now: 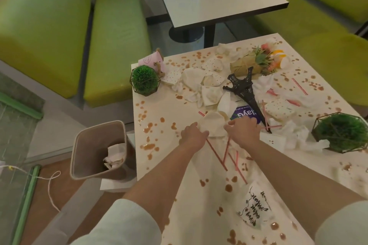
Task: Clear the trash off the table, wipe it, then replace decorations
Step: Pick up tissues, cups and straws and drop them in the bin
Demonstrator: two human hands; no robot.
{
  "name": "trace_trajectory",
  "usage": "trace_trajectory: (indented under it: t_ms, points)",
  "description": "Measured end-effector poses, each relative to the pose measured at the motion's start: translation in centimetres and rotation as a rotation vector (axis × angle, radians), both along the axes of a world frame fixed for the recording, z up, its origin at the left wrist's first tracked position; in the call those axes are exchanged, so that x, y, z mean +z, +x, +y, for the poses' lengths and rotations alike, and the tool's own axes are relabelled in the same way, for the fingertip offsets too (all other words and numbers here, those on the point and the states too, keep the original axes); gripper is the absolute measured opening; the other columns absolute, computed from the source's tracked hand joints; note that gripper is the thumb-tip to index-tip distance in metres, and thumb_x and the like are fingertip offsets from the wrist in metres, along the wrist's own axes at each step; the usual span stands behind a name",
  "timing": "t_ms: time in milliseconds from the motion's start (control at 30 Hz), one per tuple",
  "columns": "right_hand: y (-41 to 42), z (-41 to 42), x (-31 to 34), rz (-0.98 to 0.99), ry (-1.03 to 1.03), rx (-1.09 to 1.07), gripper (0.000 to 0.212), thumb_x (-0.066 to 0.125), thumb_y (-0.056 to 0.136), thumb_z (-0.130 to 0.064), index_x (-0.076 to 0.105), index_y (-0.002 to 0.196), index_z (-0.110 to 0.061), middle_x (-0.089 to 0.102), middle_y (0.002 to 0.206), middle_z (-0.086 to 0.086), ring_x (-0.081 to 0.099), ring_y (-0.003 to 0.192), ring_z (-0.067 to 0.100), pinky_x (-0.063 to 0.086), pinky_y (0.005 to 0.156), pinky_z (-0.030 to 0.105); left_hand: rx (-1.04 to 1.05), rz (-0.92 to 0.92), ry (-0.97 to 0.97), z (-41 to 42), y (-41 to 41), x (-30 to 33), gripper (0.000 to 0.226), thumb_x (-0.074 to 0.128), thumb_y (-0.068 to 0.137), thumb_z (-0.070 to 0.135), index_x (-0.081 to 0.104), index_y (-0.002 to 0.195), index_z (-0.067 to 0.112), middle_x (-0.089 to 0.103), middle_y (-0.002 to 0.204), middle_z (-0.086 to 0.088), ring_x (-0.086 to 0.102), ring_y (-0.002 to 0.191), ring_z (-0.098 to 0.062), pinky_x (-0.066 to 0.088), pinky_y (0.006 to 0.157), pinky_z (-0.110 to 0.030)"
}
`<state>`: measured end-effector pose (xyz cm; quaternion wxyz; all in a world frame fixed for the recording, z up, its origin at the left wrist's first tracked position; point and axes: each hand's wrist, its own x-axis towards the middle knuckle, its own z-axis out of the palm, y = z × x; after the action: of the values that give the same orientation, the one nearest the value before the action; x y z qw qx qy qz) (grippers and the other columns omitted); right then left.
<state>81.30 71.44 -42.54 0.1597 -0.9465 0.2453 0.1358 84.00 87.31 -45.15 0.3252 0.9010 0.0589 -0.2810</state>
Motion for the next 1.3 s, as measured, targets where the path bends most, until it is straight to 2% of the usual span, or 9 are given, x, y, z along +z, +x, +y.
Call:
trace_trajectory:
  t_ms: [100, 333, 433, 600, 700, 800, 933, 1100, 1300]
  points:
    - [0.5, -0.1, -0.2, 0.040, -0.004, 0.050, 0.030, 0.050, 0.094, -0.048, 0.072, 0.109, -0.034, 0.051, 0.128, 0.008, 0.039, 0.122, 0.030, 0.028, 0.101, 0.042, 0.004, -0.009, 0.028, -0.7, 0.2, -1.0, 0.054, 0.052, 0.086, 0.048, 0.051, 0.133, 0.021, 0.059, 0.124, -0.006, 0.051, 0.121, -0.032, 0.044, 0.098, -0.046]
    - [1.1, 0.3, -0.7, 0.009, 0.024, -0.008, 0.031, 0.053, 0.091, -0.047, 0.071, 0.110, -0.030, 0.051, 0.129, 0.007, 0.038, 0.123, 0.030, 0.027, 0.098, 0.043, 0.141, -0.101, 0.020, -1.5, 0.3, 0.4, 0.058, 0.057, 0.091, 0.042, 0.040, 0.144, 0.027, 0.050, 0.141, 0.003, 0.047, 0.130, -0.023, 0.031, 0.108, -0.045]
    - [0.9, 1.1, -0.2, -0.085, 0.119, -0.091, 0.029, 0.056, 0.091, -0.047, 0.070, 0.110, -0.030, 0.058, 0.123, 0.003, 0.040, 0.122, 0.027, 0.027, 0.097, 0.042, 0.270, -0.141, -0.183, -1.2, 0.0, 1.2, 0.055, 0.062, 0.091, 0.031, 0.039, 0.142, 0.026, 0.050, 0.139, 0.002, 0.050, 0.126, -0.022, 0.036, 0.107, -0.042]
    - [0.1, 3.6, 0.6, -0.177, 0.360, -0.177, 0.015, 0.058, 0.092, -0.044, 0.063, 0.098, -0.031, 0.061, 0.091, -0.011, 0.050, 0.115, 0.023, 0.025, 0.092, 0.039, 0.496, -0.123, -0.584, 0.7, -0.9, 2.3, 0.067, 0.066, 0.089, 0.008, 0.035, 0.141, 0.034, 0.043, 0.141, -0.002, 0.056, 0.113, -0.020, 0.054, 0.091, -0.034]
    - [0.0, 6.0, 1.3, -0.184, 0.467, -0.212, 0.016, 0.059, 0.092, -0.044, 0.066, 0.098, -0.031, 0.069, 0.103, -0.009, 0.056, 0.109, 0.020, 0.022, 0.094, 0.038, 0.685, -0.061, -0.767, 1.7, -1.8, 3.2, 0.077, 0.063, 0.090, 0.000, 0.026, 0.147, 0.036, 0.042, 0.134, -0.003, 0.061, 0.106, -0.019, 0.055, 0.074, -0.021]
    - [0.1, 8.7, 2.1, -0.212, 0.559, -0.236, 0.013, 0.061, 0.092, -0.041, 0.069, 0.093, -0.030, 0.070, 0.100, -0.009, 0.059, 0.102, 0.016, 0.024, 0.101, 0.038, 0.852, -0.028, -0.852, 3.7, -2.4, 3.5, 0.082, 0.062, 0.089, -0.004, 0.020, 0.149, 0.034, 0.045, 0.134, -0.009, 0.063, 0.103, -0.022, 0.056, 0.067, -0.022]
    - [-0.5, 12.0, 2.6, -0.192, 0.623, -0.178, 0.009, 0.060, 0.093, -0.039, 0.066, 0.090, -0.032, 0.063, 0.087, -0.014, 0.054, 0.090, 0.011, 0.020, 0.083, 0.034, 0.941, -0.020, -0.865, 7.3, -3.1, 4.5, 0.084, 0.065, 0.086, -0.009, 0.021, 0.142, 0.035, 0.045, 0.134, -0.014, 0.066, 0.101, -0.032, 0.058, 0.059, -0.027]
    - [-1.3, 16.9, 2.6, -0.132, 0.670, -0.067, 0.013, 0.054, 0.096, -0.031, 0.066, 0.096, -0.033, 0.069, 0.092, -0.014, 0.056, 0.089, 0.010, 0.022, 0.085, 0.034, 1.044, -0.144, -0.753, 13.7, -4.1, 4.8, 0.075, 0.064, 0.083, -0.013, 0.024, 0.136, 0.025, 0.046, 0.131, -0.012, 0.064, 0.093, -0.026, 0.060, 0.062, -0.032]
    - [-1.8, 21.3, 1.9, -0.121, 0.653, -0.041, 0.018, 0.050, 0.096, -0.027, 0.067, 0.096, -0.034, 0.066, 0.093, -0.014, 0.056, 0.089, 0.011, 0.023, 0.089, 0.035, 1.087, -0.233, -0.642, 21.8, -4.6, 3.6, 0.072, 0.064, 0.086, -0.009, 0.034, 0.133, 0.036, 0.051, 0.130, -0.009, 0.055, 0.110, -0.028, 0.057, 0.060, -0.031]
